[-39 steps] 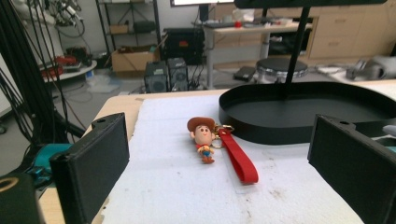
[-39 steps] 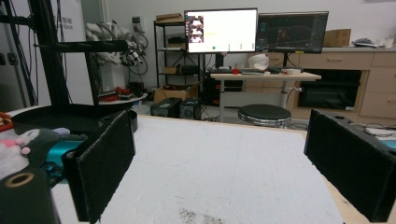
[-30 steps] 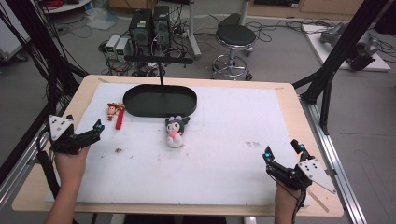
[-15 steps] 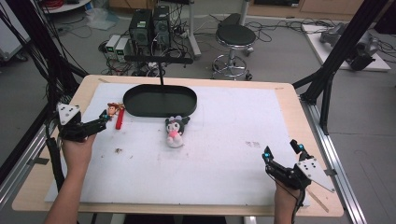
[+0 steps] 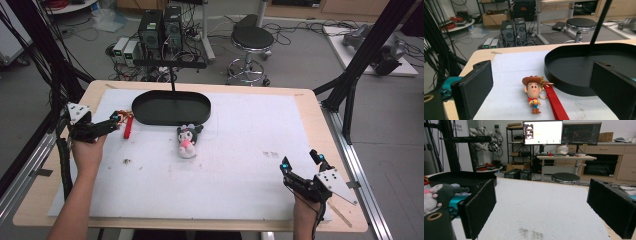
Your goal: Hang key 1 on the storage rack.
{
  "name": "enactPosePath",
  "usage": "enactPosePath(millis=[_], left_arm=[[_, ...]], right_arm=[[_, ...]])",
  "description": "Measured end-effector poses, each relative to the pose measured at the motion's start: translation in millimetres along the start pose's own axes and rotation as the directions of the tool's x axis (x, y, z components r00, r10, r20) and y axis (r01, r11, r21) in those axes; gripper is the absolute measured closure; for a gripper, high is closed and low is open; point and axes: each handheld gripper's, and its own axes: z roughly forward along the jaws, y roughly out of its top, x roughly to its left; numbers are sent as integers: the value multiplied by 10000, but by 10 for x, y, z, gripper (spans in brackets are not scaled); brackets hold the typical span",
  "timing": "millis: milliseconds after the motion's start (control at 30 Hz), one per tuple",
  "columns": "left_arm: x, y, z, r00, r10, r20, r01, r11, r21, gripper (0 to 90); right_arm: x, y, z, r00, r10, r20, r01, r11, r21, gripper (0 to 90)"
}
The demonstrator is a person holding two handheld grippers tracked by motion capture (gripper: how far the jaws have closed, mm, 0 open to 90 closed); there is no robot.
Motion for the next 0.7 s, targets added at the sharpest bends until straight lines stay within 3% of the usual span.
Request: enactPosePath(millis=[200, 300, 533, 700], left_arm=[[59, -49, 146, 9998, 32, -199, -20, 9980, 626, 58], [69, 24, 213, 9993, 259, -260, -240, 9972, 713, 58], [80, 163, 414, 9989, 379, -287, -349, 9946, 982, 58], [115, 157, 522, 9985, 394, -388, -341, 9911, 1288, 58]], right_arm=[[1, -15, 6, 10000, 30, 16, -30, 9999, 97, 79], [6, -25, 17, 10000, -28, -10, 28, 9999, 158, 80], [12, -48, 35, 10000, -94, -19, 95, 9995, 301, 79], [-2, -60, 34, 9999, -138, 28, 137, 9992, 364, 79]])
